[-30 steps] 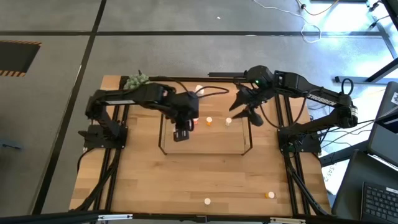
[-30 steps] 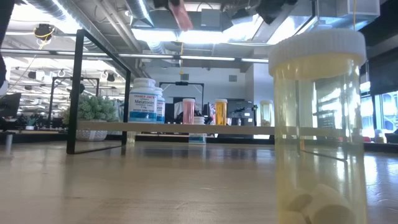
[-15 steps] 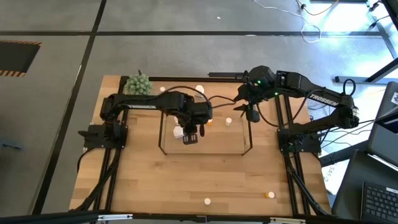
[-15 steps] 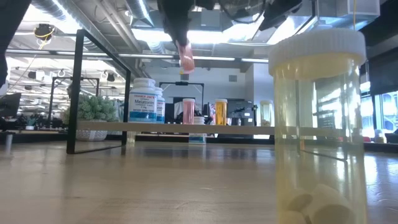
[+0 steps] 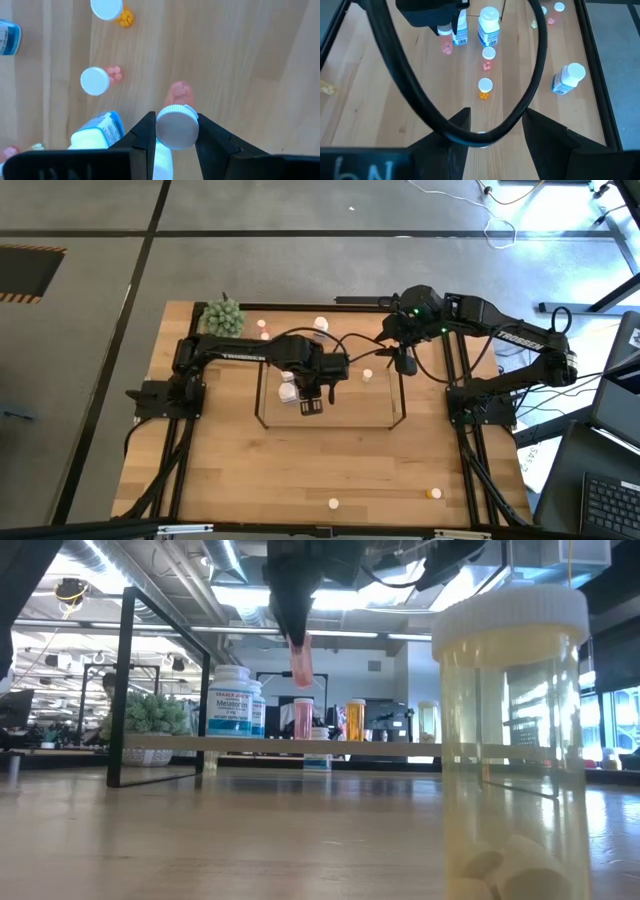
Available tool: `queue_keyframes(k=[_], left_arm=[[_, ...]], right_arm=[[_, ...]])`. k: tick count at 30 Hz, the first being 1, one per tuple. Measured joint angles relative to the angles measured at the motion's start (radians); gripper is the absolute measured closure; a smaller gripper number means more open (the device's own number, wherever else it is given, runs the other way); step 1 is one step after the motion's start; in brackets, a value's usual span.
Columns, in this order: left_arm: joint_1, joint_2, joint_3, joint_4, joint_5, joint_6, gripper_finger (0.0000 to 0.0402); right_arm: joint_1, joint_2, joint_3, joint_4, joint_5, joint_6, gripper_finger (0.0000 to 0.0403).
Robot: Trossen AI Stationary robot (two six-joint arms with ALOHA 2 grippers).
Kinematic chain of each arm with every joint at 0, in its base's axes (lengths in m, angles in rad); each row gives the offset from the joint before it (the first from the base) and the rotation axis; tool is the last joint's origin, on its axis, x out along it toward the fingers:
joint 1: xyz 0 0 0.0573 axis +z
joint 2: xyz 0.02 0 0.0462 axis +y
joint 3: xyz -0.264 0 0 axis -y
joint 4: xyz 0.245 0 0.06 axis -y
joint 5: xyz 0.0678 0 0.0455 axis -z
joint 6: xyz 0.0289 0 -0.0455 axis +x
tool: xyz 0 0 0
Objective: Pick and place medicine bottles onto shelf by color
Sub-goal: Put the bottom pink pill bottle on the shelf aligned with the other pink pill bottle
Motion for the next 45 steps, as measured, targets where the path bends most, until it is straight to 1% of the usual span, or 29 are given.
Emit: queue_keyframes(k=[6,15,23,27,37,45], left_arm=[[0.0,0.023,0.002,0.008,-0.002,-0.045,0.0308],[0.0,0.058,-0.002,-0.035,-0.019,-0.048,0.0308],[0.0,0.102,-0.002,-0.03,-0.02,-0.044,0.0308],[0.0,0.112,-0.001,-0.023,-0.049,-0.04,0.0308],[0.0,0.136,-0.002,-0.014,-0.072,-0.037,0.0308],[0.002,0.138,-0.002,-0.003,-0.072,-0.036,0.0308]], right_arm=[[0.0,0.0,0.0,0.004,-0.002,0.0,0.0224],[0.0,0.0,0.0,0.005,-0.002,0.0,0.0224],[0.0,0.0,0.0,0.005,-0.002,0.0,0.0224],[0.0,0.0,0.0,0.005,-0.002,0.0,0.0224],[0.0,0.0,0.0,0.005,-0.002,0.0,0.0224],[0.001,0.0,0.001,0.007,0.078,-0.001,0.0224]])
